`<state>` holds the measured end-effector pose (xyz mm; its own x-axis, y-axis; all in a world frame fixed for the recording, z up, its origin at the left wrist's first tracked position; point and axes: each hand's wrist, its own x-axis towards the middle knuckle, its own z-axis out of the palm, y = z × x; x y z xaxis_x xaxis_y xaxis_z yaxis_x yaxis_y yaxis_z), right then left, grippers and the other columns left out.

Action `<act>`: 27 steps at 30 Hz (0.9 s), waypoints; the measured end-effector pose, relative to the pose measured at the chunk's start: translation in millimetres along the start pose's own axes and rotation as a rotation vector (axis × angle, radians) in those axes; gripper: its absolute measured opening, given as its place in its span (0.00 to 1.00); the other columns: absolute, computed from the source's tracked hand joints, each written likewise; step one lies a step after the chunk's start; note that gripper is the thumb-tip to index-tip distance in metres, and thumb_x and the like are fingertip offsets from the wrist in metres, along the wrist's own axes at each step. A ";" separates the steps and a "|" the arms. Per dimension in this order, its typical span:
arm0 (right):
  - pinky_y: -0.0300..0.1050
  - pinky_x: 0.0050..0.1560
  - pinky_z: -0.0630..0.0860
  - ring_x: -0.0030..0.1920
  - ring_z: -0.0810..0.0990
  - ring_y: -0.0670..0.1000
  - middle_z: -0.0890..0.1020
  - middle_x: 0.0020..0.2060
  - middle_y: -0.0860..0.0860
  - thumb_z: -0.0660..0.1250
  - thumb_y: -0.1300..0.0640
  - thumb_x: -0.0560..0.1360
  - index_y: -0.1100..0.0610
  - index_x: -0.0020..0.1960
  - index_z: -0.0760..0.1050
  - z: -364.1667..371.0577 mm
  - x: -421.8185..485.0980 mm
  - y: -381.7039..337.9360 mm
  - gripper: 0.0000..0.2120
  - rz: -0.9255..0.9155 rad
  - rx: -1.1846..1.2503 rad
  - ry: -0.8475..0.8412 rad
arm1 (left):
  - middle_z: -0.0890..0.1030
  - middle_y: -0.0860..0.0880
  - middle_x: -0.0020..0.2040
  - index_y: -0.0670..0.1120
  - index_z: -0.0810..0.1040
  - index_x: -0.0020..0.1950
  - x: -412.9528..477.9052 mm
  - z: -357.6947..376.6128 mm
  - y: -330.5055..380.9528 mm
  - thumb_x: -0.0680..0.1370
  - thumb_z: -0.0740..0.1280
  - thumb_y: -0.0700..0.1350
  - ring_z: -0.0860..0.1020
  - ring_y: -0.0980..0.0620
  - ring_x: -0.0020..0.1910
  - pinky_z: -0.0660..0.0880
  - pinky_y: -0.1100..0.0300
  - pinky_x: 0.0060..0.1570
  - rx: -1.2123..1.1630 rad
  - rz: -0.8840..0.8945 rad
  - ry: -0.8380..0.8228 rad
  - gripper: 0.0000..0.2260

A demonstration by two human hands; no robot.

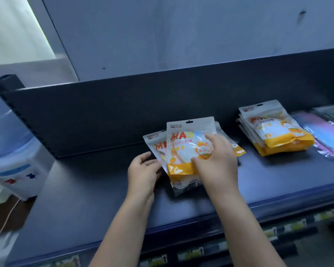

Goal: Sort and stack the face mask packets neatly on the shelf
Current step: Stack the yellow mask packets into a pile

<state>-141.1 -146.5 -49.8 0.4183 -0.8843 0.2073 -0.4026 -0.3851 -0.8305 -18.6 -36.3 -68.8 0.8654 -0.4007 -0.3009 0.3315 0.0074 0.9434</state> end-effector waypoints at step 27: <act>0.40 0.34 0.82 0.41 0.89 0.50 0.89 0.46 0.53 0.74 0.64 0.78 0.56 0.57 0.83 -23.1 33.4 -1.4 0.09 0.104 0.705 -0.137 | 0.87 0.42 0.56 0.44 0.79 0.64 7.0 -60.4 22.9 0.82 0.64 0.35 0.85 0.41 0.51 0.84 0.48 0.42 -0.213 0.134 -0.121 0.13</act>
<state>-145.4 -181.6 -29.7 0.5235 -0.8481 0.0813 0.1560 0.0016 -0.9878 17.8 16.5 -57.7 0.8600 -0.4896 -0.1441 0.2994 0.2552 0.9194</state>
